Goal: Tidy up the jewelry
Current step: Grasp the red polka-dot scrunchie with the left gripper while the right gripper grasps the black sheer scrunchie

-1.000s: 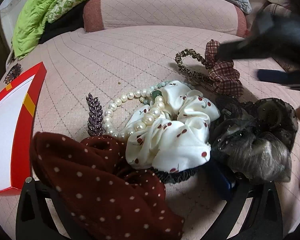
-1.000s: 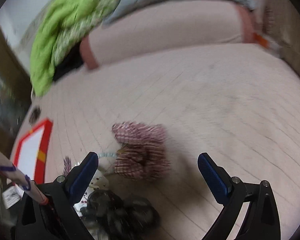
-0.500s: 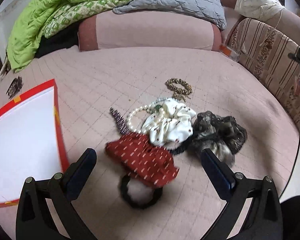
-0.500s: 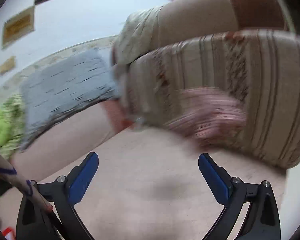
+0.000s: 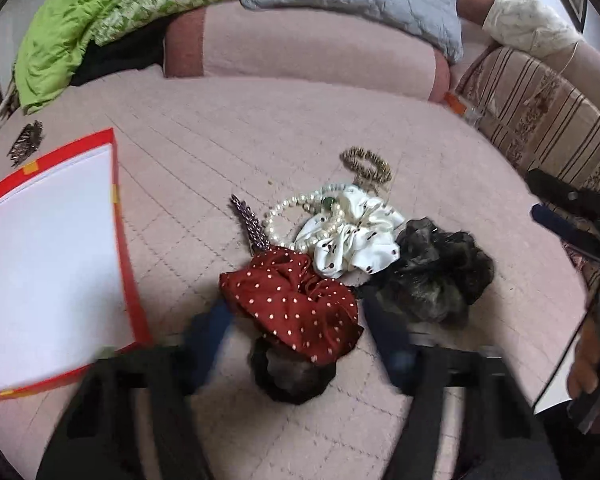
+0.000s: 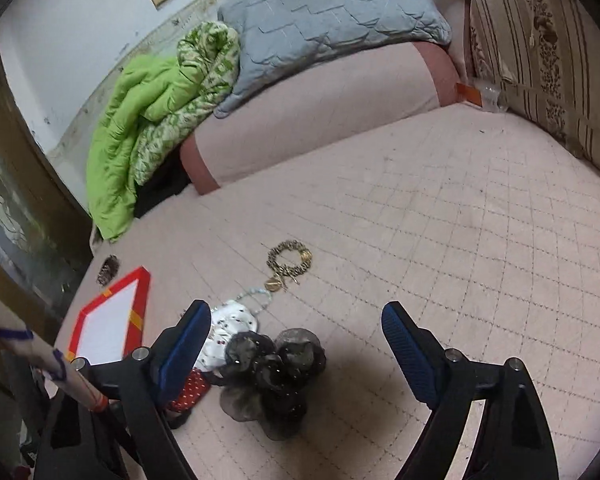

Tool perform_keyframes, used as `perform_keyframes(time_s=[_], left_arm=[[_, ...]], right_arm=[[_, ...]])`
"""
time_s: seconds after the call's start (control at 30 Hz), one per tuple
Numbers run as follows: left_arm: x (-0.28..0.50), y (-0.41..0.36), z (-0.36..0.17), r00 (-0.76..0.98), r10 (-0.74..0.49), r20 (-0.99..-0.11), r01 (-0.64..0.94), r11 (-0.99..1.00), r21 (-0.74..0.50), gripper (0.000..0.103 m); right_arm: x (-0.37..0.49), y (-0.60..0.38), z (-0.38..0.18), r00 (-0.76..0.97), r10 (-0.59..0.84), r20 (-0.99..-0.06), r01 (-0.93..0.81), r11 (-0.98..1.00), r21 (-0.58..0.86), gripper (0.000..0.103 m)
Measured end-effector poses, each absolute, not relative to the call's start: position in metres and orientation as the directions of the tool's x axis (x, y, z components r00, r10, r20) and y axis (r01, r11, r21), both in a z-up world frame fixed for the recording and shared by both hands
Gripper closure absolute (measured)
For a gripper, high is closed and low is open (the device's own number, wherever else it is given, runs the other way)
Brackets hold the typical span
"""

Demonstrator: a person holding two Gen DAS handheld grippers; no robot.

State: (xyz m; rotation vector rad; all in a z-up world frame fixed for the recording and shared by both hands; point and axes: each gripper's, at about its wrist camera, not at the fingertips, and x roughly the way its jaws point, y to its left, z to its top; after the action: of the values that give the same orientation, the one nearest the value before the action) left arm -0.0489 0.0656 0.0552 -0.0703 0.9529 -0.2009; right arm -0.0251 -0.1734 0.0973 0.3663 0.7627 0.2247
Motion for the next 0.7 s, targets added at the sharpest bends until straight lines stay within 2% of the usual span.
perform_keyframes(time_s=[0.1,0.13,0.17,0.3,0.37,0.4,0.5,0.57,0.6,0.63,0.7], left_arm=[[-0.041,0.061,0.045,0.537,-0.216,-0.816,0.152,0.976,-0.158,0.077],[-0.041,0.060,0.043,0.536,-0.215,-0.817,0.154,0.976,-0.156,0.088],[-0.042,0.060,0.044,0.544,-0.224,-0.808,0.157,0.974,-0.164,0.093],[-0.053,0.063,0.060,0.607,-0.241,-0.757,0.171,0.970,-0.172,0.094],[-0.057,0.066,0.069,0.627,-0.238,-0.742,0.170,0.971,-0.168,0.095],[-0.059,0.067,0.074,0.639,-0.232,-0.733,0.171,0.972,-0.159,0.095],[-0.066,0.068,0.083,0.663,-0.230,-0.713,0.178,0.973,-0.148,0.094],[-0.070,0.066,0.089,0.676,-0.224,-0.702,0.187,0.974,-0.130,0.094],[-0.072,0.067,0.090,0.679,-0.225,-0.699,0.189,0.973,-0.129,0.094],[-0.074,0.068,0.092,0.684,-0.226,-0.694,0.189,0.973,-0.131,0.094],[-0.079,0.070,0.097,0.697,-0.220,-0.683,0.187,0.975,-0.123,0.094]], right_arm=[[-0.025,-0.175,0.096,0.704,0.315,-0.637,-0.053,0.917,0.395,0.012],[-0.025,-0.177,0.096,0.701,0.316,-0.639,-0.052,0.917,0.396,0.012],[-0.027,-0.178,0.095,0.694,0.323,-0.643,-0.056,0.915,0.400,0.012],[-0.023,-0.169,0.085,0.629,0.376,-0.680,-0.071,0.899,0.432,0.012],[-0.021,-0.162,0.079,0.593,0.381,-0.709,-0.080,0.905,0.419,0.016],[-0.020,-0.157,0.075,0.567,0.386,-0.728,-0.092,0.908,0.409,0.022],[-0.019,-0.146,0.065,0.522,0.400,-0.754,-0.115,0.908,0.402,0.026],[-0.015,-0.140,0.054,0.481,0.391,-0.785,-0.110,0.915,0.388,0.037],[-0.013,-0.138,0.048,0.458,0.396,-0.796,-0.101,0.913,0.396,0.055],[-0.011,-0.138,0.041,0.424,0.433,-0.796,-0.094,0.895,0.437,0.085],[-0.011,-0.143,0.038,0.418,0.468,-0.778,-0.079,0.873,0.482,0.087]])
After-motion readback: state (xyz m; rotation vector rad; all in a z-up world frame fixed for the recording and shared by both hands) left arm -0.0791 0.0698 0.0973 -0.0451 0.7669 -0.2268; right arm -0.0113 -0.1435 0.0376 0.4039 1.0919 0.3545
